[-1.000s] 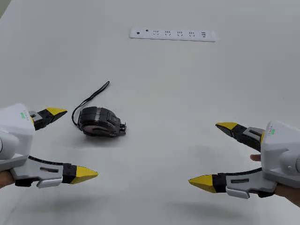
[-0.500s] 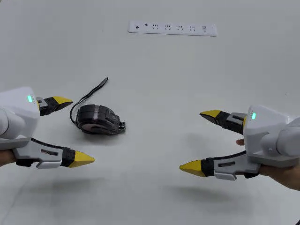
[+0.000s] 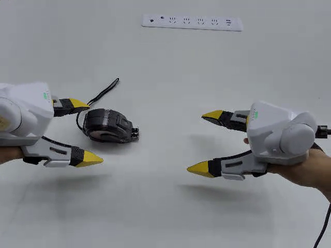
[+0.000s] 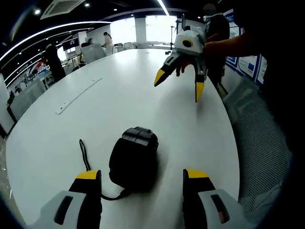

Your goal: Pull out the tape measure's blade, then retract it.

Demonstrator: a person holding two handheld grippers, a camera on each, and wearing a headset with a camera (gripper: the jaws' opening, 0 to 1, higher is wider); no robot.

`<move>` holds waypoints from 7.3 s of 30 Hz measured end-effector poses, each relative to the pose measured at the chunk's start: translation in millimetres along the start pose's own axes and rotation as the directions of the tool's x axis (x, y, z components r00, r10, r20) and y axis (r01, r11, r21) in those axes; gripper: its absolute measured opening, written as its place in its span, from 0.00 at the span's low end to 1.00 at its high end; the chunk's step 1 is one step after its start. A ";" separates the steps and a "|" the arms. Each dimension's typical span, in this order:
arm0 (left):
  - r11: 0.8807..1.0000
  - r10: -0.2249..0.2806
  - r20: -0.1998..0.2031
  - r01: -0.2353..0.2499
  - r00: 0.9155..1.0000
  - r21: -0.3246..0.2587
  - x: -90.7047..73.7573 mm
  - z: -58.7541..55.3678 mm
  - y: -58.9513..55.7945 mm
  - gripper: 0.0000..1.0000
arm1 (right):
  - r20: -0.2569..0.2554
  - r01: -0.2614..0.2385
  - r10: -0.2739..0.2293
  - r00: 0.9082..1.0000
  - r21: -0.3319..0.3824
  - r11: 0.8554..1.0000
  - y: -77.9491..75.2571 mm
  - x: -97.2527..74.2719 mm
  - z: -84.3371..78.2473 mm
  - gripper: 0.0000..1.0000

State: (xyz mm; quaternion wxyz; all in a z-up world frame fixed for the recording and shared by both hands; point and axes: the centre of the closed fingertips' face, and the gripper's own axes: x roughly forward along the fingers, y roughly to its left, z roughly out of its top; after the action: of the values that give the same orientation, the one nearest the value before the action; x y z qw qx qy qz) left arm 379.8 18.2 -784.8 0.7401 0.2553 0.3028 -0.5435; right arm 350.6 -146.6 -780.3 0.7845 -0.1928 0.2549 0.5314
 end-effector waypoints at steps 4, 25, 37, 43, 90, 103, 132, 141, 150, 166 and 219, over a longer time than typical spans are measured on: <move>1.000 -0.009 -0.008 0.009 1.000 0.015 2.0 -0.5 1.6 0.61 | 0.001 -0.010 0.010 1.000 -0.014 1.000 -0.7 4.6 2.0 0.64; 0.989 -0.073 -0.088 0.084 0.993 0.123 17.3 -7.6 13.3 0.31 | 0.018 -0.101 0.103 0.994 -0.092 0.991 -2.2 49.8 18.3 0.48; 0.989 -0.082 -0.091 0.092 0.992 0.115 18.3 -7.1 13.1 0.29 | 0.034 -0.146 0.150 0.988 -0.114 0.983 -2.6 74.5 29.6 0.40; 0.990 -0.085 -0.097 0.095 0.992 0.101 18.5 -7.1 13.3 0.29 | 0.028 -0.165 0.170 0.985 -0.134 0.977 -0.1 84.9 31.2 0.36; 0.994 -0.089 -0.070 0.093 0.994 0.056 16.3 -10.5 14.7 0.28 | 0.034 -0.235 0.242 0.970 -0.147 0.961 9.1 119.0 40.5 0.11; 0.995 -0.086 -0.071 0.090 0.994 0.052 16.0 -10.0 14.9 0.28 | 0.030 -0.236 0.243 0.969 -0.155 0.959 7.9 116.8 40.6 0.11; 0.994 -0.090 -0.061 0.093 0.994 0.049 15.4 -9.6 14.3 0.29 | 0.020 -0.244 0.250 0.968 -0.166 0.955 3.6 102.5 29.0 0.11; 0.994 -0.092 -0.058 0.094 0.994 0.047 15.4 -9.8 14.4 0.29 | 0.019 -0.244 0.250 0.968 -0.166 0.955 2.0 98.4 26.7 0.11; 0.994 -0.094 -0.057 0.096 0.994 0.047 15.5 -9.6 14.4 0.29 | 0.020 -0.243 0.250 0.968 -0.168 0.955 1.3 94.3 24.4 0.11; 0.994 -0.096 -0.057 0.099 0.994 0.049 16.0 -9.7 14.2 0.29 | 0.008 -0.246 0.251 0.968 -0.168 0.955 -1.7 84.5 17.0 0.11; 0.994 -0.093 -0.056 0.096 0.994 0.047 16.8 -8.1 13.3 0.29 | -0.021 -0.247 0.247 0.969 -0.173 0.953 -11.8 55.2 -5.9 0.11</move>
State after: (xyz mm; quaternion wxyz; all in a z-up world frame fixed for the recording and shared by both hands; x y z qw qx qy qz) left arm 395.0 16.7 -801.9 0.6985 0.2735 0.3210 -0.5782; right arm 377.3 -113.7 -818.0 0.6922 -0.2268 0.2292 0.6457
